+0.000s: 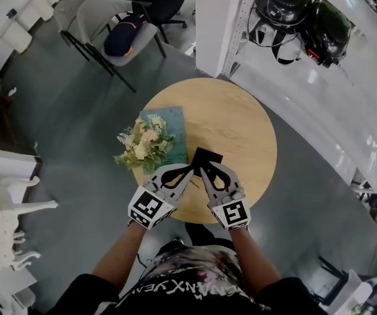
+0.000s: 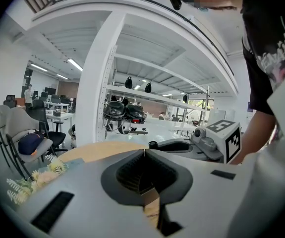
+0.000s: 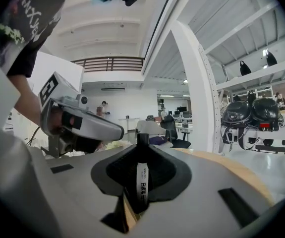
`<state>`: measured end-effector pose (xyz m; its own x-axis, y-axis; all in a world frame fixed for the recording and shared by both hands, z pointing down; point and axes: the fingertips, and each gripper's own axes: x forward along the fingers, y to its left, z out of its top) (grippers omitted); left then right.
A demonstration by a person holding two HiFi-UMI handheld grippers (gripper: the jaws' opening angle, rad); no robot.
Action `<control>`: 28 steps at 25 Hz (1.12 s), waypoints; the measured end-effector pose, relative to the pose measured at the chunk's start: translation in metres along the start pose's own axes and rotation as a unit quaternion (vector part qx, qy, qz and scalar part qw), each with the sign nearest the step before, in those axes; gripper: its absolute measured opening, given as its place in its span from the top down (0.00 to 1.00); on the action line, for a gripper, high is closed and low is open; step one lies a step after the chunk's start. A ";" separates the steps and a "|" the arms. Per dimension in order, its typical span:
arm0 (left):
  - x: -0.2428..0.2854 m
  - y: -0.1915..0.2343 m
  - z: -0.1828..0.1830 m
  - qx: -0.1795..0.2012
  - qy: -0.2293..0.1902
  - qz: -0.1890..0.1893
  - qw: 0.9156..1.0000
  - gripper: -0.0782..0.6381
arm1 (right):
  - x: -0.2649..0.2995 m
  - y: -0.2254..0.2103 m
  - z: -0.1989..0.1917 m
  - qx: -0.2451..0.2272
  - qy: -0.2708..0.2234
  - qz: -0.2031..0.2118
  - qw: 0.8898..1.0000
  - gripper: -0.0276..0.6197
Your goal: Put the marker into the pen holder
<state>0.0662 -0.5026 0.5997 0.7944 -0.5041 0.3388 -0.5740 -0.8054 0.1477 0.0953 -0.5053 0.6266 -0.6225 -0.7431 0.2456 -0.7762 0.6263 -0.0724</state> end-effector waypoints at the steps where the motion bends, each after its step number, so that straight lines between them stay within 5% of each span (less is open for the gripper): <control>1: 0.001 0.001 -0.001 -0.001 0.001 0.001 1.000 0.86 | 0.001 0.000 -0.004 -0.002 0.002 -0.001 1.000 0.86; 6: 0.005 0.000 -0.006 -0.006 0.005 -0.001 1.000 0.86 | 0.004 -0.005 -0.007 -0.018 -0.008 -0.012 1.000 0.86; 16: 0.002 0.002 -0.011 -0.011 0.007 0.003 1.000 0.86 | 0.001 -0.006 -0.033 -0.024 0.078 -0.040 0.996 0.86; 28: -0.009 0.000 -0.009 -0.008 0.003 0.007 1.000 0.86 | -0.002 -0.004 -0.035 -0.025 0.101 -0.046 0.994 0.85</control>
<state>0.0575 -0.4952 0.6055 0.7846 -0.5135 0.3474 -0.5888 -0.7926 0.1583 0.1034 -0.4983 0.6601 -0.5132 -0.7379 0.4383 -0.8193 0.5733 0.0058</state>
